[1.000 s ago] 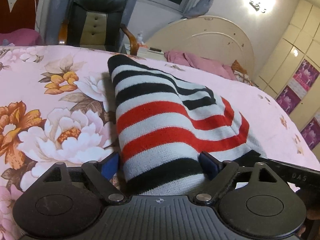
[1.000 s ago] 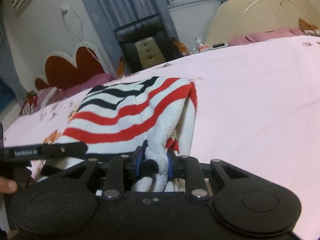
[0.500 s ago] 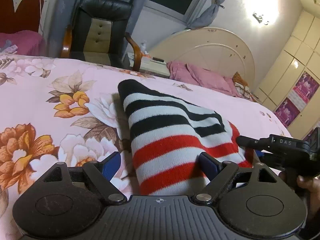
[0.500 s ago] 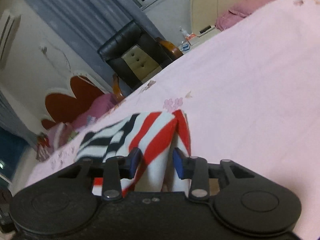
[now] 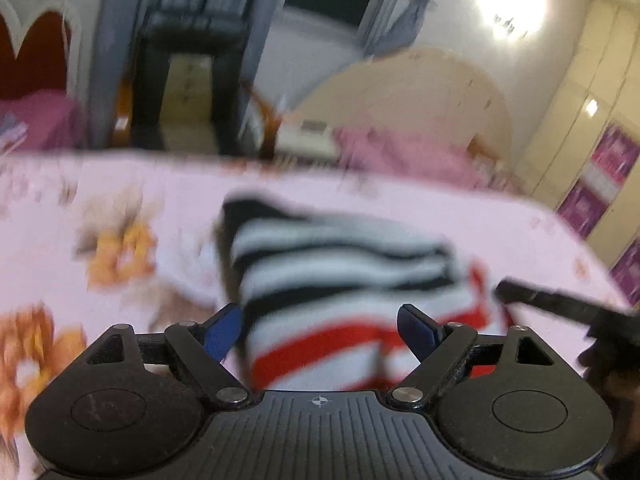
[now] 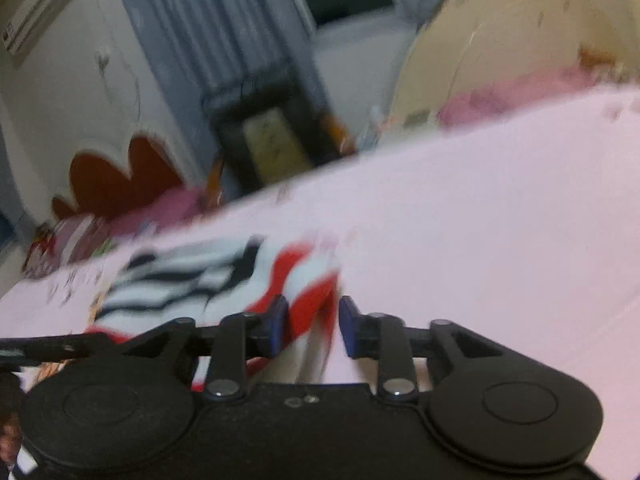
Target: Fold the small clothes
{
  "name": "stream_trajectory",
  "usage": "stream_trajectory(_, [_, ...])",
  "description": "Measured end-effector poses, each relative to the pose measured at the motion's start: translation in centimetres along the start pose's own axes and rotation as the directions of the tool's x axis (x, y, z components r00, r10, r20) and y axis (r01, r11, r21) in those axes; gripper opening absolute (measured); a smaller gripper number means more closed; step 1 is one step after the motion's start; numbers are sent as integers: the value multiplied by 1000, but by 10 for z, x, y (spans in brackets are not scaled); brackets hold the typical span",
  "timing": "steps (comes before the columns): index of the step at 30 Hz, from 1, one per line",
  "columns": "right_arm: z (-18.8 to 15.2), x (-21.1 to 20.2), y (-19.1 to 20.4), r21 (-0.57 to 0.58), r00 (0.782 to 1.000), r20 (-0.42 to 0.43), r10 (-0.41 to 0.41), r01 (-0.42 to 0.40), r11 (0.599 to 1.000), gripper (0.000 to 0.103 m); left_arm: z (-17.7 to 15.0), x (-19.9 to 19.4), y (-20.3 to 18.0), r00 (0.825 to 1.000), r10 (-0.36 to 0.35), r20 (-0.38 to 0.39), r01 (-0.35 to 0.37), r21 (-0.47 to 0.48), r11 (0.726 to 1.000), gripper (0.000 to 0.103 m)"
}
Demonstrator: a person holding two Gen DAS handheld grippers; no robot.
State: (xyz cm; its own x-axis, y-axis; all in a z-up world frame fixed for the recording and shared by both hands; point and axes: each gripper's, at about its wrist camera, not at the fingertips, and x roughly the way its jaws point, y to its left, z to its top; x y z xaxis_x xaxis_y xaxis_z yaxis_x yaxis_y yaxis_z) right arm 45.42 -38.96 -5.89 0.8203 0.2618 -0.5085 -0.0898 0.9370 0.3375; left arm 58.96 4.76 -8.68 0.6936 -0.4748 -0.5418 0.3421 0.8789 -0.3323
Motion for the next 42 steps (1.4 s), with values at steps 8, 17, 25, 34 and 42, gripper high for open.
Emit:
stream_trajectory(8, [13,32,10,-81,998,-62,-5,0,997,8,8,49,-36,988,1,-154,25,163,986,85])
stream_trajectory(17, [12,17,24,-121,996,-74,-42,33,992,24,-9,9,-36,998,3,-68,10,184,983,85])
stream_trajectory(25, [-33,-82,58,-254,990,-99,101,-123,959,16,-59,-55,-33,997,-40,-62,51,194,980,85])
stream_trajectory(34, [-81,-108,69,-459,988,-147,-56,-18,888,6,-95,-70,-19,996,25,-90,-12,142,990,85])
stream_trajectory(42, [-98,-110,51,-354,983,-133,-127,73,933,6,-105,-78,-14,995,50,-81,-44,78,996,85])
